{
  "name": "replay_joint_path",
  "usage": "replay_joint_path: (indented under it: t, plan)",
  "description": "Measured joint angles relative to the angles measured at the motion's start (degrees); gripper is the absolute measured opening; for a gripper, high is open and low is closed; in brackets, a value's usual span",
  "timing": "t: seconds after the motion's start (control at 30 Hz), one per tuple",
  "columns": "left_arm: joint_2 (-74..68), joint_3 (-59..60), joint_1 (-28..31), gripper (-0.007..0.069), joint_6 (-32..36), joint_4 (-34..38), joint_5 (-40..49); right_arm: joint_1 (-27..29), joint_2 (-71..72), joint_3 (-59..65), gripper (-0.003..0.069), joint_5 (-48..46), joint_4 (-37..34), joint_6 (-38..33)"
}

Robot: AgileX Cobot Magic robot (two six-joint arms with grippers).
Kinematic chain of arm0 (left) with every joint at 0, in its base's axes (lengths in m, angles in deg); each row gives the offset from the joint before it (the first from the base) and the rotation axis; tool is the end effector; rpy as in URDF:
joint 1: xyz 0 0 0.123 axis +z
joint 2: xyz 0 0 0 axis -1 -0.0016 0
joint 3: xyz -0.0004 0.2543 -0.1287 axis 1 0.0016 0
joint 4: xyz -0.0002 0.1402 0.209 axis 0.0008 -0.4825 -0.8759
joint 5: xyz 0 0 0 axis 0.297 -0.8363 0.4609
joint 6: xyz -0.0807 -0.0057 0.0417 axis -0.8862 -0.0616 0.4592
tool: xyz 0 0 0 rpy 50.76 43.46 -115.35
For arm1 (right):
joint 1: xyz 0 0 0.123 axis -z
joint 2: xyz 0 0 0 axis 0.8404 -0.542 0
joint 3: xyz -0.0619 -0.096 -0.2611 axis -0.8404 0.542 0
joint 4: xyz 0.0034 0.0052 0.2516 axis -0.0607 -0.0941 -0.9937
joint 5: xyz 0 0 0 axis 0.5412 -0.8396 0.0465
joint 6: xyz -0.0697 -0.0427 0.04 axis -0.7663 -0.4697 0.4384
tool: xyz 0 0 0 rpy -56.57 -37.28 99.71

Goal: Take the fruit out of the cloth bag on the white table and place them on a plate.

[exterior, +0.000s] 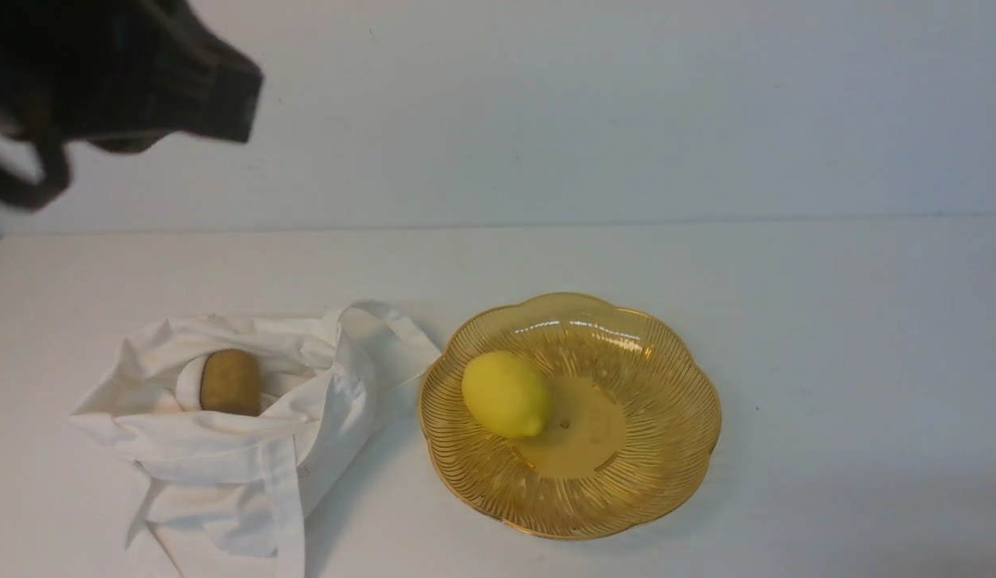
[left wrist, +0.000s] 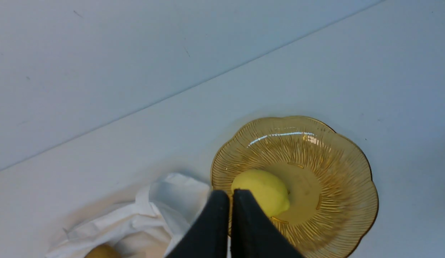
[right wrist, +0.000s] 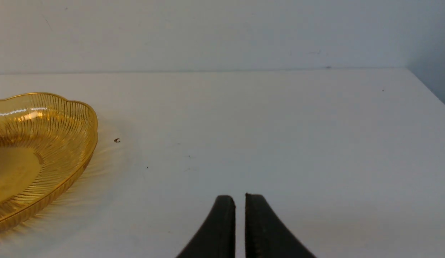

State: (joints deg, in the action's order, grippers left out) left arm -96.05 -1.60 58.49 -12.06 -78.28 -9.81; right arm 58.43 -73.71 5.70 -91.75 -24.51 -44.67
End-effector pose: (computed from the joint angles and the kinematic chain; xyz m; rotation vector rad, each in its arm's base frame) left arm 0.1689 -0.0945 0.4625 0.5200 2.1044 -0.2404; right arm 0.0524 -0.0012 0.1717 0.0203 1.8808 -0.0150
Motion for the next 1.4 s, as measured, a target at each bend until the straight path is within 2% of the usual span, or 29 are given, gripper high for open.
replay_joint_path:
  t: [0.23,0.37,0.77,0.87,1.0,1.2,1.23,1.3,1.33,1.4]
  plan:
    - [12.71,9.57,0.00,-0.0008,-2.23,-0.06,2.11,0.00,0.00,0.00,0.0036,0.00,0.00,0.00]
    - [19.14,10.30,0.00,-0.0008,-2.38,0.80,5.48,0.00,0.00,0.00,0.0036,0.00,0.00,0.00]
    - [29.58,10.42,0.00,-0.0008,-1.35,-0.75,4.63,0.00,0.00,0.00,0.0036,0.00,-0.32,0.00]
    - [31.68,12.88,0.00,-0.0008,-1.29,-2.00,3.28,0.00,0.00,0.00,0.0036,0.00,-0.32,0.00]
    - [36.87,21.69,0.31,-0.0008,-1.30,-3.72,-3.99,0.00,0.00,0.00,0.0036,0.00,-0.32,0.00]
    - [48.70,43.45,8.06,-0.0008,-1.30,-3.47,-19.97,0.00,0.00,0.00,0.0036,0.00,-0.32,0.00]
    - [51.61,50.56,11.92,-0.0008,-1.30,-2.90,-23.64,0.00,0.00,0.00,0.0036,0.00,0.00,0.00]
    - [54.37,55.68,14.91,-0.0008,-1.30,-2.04,-26.79,0.00,0.00,0.00,0.0036,0.00,0.00,0.00]
    - [57.23,62.75,19.36,-0.0008,-1.30,-0.36,-29.77,0.00,0.00,0.00,0.0036,0.00,-0.32,0.00]
    - [59.04,66.33,21.64,-0.0008,-1.27,0.84,-31.85,0.00,0.00,0.00,0.0036,0.00,-0.32,0.00]
